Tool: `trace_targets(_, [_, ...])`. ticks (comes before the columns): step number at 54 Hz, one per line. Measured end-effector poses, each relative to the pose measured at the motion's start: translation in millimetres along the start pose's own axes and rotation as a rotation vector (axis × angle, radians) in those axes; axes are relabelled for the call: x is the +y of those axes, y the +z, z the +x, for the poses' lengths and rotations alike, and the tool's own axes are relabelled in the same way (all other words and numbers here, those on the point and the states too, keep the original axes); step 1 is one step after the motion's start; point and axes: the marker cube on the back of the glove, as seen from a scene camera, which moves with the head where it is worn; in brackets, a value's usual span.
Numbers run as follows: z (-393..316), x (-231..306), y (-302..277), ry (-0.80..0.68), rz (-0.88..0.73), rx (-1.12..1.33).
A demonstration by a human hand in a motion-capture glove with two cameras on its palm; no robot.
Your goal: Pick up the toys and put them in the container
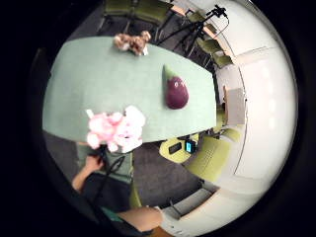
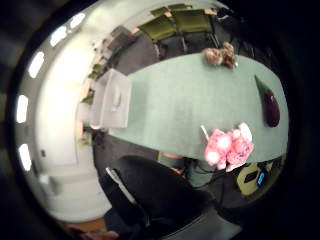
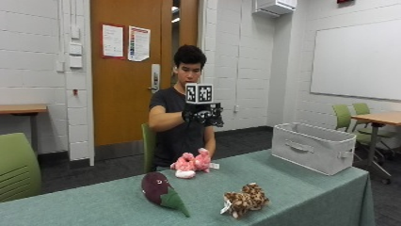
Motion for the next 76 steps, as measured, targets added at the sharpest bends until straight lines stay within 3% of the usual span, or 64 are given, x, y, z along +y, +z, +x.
trace_targets(12, [24.3, 28.8, 117.1, 0.035, -0.137, 0.025])
trace_targets(29, [53.3, 50.2, 176.3, 0.087, -0.344, 0.002])
trace_targets(43, [50.8, 60.2, 176.6, 0.053, -0.339, -0.005])
trace_targets(51, [44.6, 65.6, 176.1, 0.018, -0.198, 0.073])
trace_targets(57, [51.4, 47.9, 165.7, 0.005, -0.07, 0.134])
trace_targets(64, [52.9, 19.3, 157.0, 0.004, -0.076, 0.109])
trace_targets(76, [1.1, -37.2, 62.5, -0.045, -0.004, -0.006])
